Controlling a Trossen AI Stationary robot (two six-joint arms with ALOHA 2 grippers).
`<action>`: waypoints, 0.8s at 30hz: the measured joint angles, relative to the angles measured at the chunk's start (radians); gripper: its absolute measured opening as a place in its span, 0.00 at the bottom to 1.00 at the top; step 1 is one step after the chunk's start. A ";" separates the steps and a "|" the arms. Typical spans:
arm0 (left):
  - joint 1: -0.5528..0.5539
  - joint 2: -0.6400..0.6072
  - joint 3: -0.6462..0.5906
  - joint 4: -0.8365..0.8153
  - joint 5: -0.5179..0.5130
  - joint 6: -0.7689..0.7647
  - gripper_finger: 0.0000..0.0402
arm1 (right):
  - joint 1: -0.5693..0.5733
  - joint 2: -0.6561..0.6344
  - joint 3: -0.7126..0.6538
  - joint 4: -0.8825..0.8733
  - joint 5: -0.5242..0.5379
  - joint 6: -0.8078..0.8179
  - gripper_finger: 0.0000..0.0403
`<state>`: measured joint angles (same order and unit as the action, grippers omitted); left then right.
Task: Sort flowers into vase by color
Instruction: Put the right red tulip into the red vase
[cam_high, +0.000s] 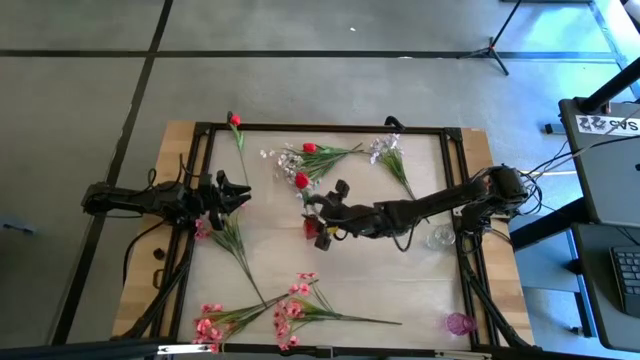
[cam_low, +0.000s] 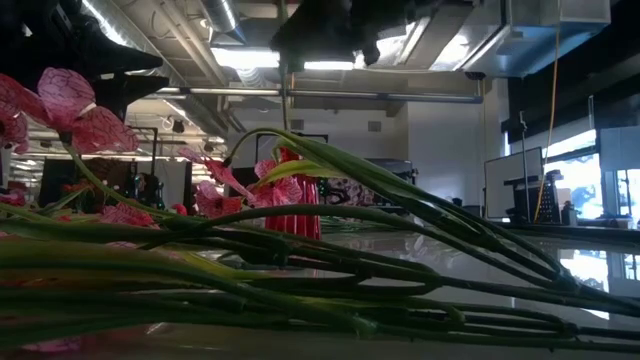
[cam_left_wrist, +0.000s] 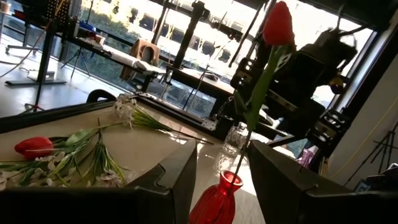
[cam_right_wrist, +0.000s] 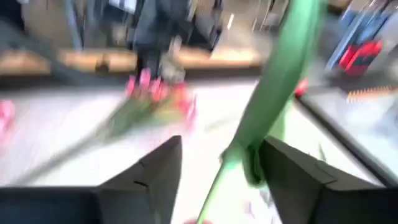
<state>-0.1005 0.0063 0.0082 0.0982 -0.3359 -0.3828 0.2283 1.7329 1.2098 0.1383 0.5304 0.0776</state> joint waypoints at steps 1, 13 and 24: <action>0.000 0.000 0.000 0.000 0.000 0.000 0.35 | 0.000 0.000 0.036 -0.100 -0.017 0.018 0.57; 0.000 0.000 0.000 0.000 0.000 0.000 0.35 | -0.016 -0.073 0.226 -0.827 -0.070 0.101 0.73; 0.000 0.000 0.000 0.000 0.000 0.000 0.35 | -0.450 -0.066 0.025 -0.607 -0.222 0.032 0.68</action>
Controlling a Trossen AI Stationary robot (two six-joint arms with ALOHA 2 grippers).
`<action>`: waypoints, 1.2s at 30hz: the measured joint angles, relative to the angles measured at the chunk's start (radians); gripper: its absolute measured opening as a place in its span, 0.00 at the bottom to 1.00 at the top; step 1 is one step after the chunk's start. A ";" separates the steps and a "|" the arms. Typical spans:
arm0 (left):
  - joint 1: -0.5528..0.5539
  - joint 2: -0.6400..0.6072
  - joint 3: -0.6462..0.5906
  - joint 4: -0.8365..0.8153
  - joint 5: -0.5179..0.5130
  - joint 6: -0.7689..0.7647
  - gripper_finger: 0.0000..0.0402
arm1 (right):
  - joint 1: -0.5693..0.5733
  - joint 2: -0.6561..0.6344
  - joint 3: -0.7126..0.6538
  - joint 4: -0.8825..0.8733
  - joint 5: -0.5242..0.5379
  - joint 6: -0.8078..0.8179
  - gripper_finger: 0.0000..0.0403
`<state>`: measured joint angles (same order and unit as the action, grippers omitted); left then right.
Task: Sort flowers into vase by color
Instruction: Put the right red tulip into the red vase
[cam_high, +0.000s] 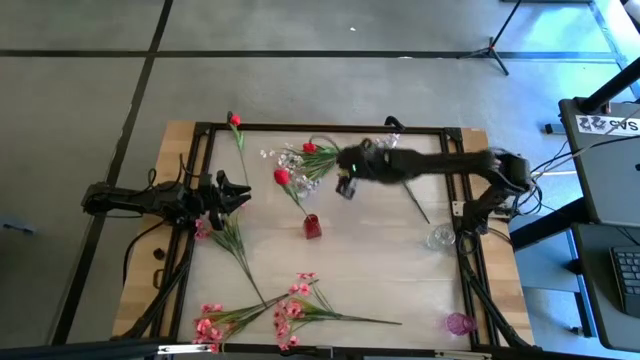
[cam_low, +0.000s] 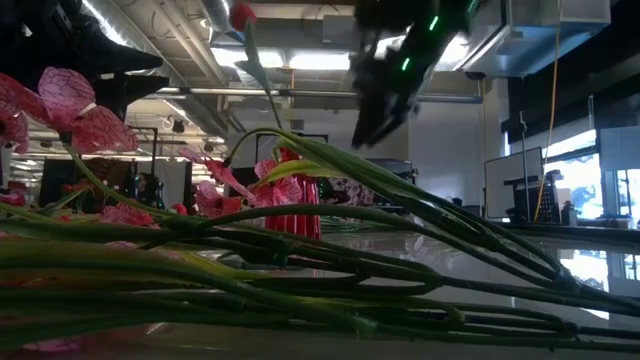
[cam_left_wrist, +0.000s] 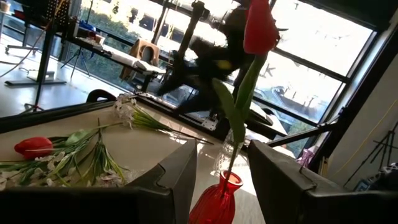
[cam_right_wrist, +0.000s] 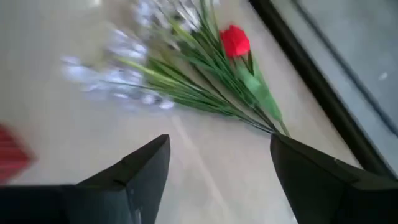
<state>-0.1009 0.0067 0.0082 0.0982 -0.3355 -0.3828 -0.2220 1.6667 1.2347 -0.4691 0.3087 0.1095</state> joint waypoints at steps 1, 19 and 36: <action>0.000 0.000 0.000 0.000 -0.001 0.000 0.35 | -0.046 0.024 -0.002 0.017 -0.032 -0.029 0.66; 0.000 0.000 0.001 0.000 -0.015 0.000 0.35 | -0.410 0.384 0.145 0.135 -0.300 -0.344 0.42; 0.000 0.000 0.001 0.000 -0.018 0.000 0.35 | -0.394 0.380 0.147 0.080 -0.423 -0.377 0.37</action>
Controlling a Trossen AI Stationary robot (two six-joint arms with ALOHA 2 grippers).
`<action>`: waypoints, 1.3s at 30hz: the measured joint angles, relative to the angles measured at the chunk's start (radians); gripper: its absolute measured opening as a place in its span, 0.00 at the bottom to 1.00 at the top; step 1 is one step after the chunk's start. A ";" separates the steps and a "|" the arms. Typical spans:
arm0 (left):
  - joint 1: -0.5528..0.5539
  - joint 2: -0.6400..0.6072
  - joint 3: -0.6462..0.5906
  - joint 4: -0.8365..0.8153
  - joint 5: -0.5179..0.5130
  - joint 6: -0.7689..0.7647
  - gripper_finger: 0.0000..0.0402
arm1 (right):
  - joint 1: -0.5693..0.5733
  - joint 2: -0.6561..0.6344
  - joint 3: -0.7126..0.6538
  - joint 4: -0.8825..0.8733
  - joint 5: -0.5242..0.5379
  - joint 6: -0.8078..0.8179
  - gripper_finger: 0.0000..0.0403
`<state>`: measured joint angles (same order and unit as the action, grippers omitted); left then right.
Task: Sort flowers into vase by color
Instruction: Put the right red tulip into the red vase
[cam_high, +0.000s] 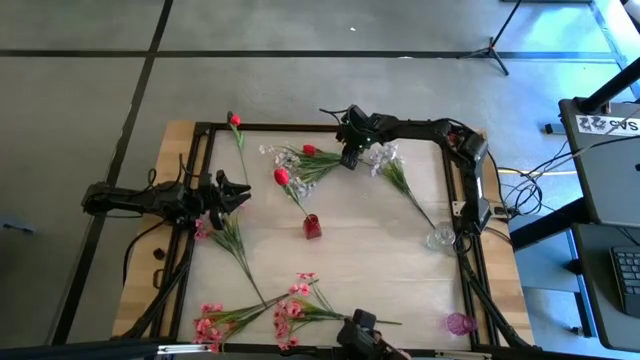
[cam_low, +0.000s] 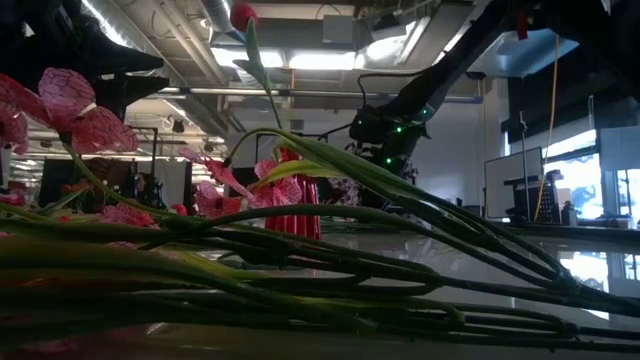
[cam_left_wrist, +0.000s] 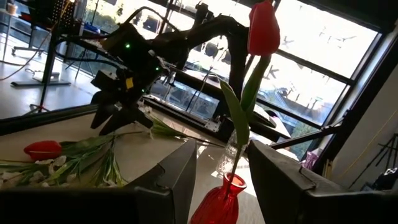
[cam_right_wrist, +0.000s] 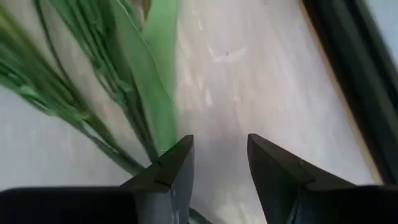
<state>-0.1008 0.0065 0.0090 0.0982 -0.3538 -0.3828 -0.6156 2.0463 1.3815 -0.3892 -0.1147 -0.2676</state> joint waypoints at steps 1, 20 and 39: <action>0.000 0.000 0.000 0.000 0.000 0.000 0.35 | 0.008 -0.007 0.000 0.002 0.004 0.000 0.37; 0.000 0.000 0.000 0.000 0.000 0.000 0.35 | 0.045 0.018 -0.001 0.048 0.017 0.059 0.18; 0.000 0.000 0.000 0.000 0.000 0.000 0.35 | 0.256 -0.416 0.001 -0.201 0.284 0.440 0.02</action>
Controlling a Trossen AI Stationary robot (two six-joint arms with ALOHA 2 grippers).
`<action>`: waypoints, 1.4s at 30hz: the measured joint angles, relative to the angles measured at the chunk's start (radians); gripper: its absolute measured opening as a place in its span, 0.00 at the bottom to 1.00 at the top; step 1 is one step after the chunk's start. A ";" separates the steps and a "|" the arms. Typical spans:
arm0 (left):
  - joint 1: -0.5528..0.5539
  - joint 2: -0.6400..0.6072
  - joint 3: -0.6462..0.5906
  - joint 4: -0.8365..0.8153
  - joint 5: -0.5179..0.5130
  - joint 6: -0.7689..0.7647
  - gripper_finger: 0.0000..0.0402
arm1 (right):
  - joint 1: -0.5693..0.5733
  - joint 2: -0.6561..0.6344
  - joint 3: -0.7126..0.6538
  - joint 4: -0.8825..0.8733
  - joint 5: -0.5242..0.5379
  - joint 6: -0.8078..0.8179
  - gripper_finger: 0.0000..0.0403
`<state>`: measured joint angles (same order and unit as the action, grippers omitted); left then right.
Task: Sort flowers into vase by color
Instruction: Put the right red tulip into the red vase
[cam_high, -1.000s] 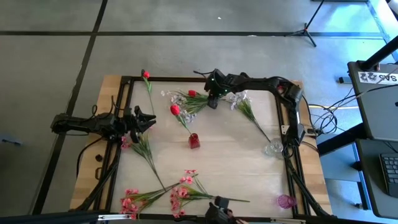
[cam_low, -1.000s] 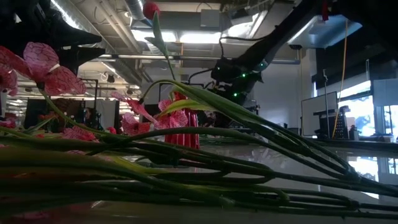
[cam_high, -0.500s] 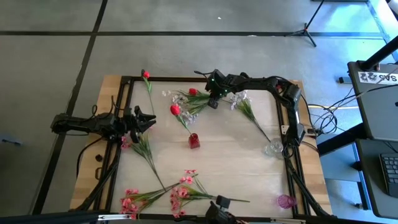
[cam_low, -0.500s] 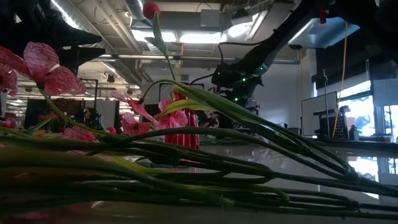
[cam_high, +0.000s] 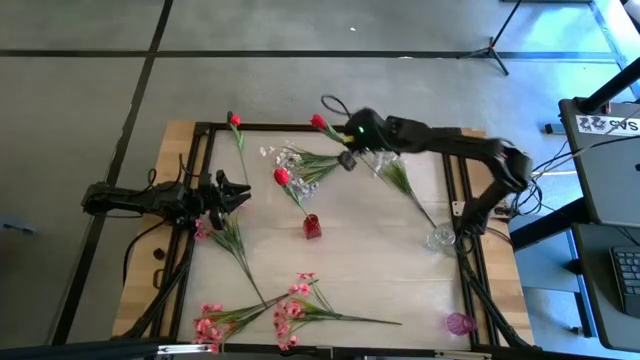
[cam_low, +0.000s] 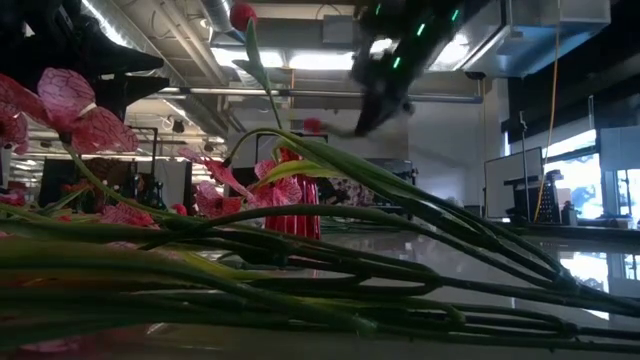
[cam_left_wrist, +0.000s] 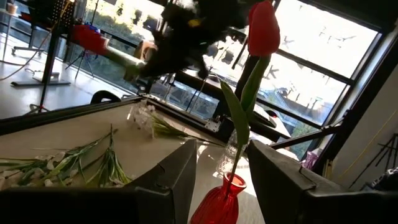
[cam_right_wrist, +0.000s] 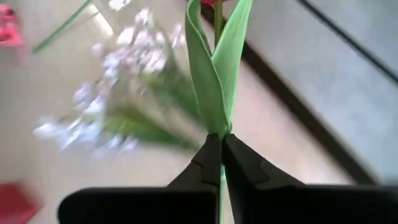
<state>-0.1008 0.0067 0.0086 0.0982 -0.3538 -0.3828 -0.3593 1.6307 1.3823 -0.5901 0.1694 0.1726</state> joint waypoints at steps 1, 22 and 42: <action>0.000 0.000 0.000 0.000 0.000 0.000 0.35 | 0.041 -0.029 0.000 -0.058 0.031 0.053 0.02; 0.000 0.000 0.000 0.007 0.000 0.000 0.35 | 0.786 -0.041 -0.406 -0.234 0.050 1.139 0.02; 0.000 0.000 0.000 0.007 0.000 0.000 0.35 | 0.589 -0.027 -0.434 -0.145 -0.099 0.767 0.57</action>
<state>-0.1005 0.0063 0.0086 0.1049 -0.3542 -0.3828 0.2302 1.6035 0.9483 -0.7355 0.0703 0.9392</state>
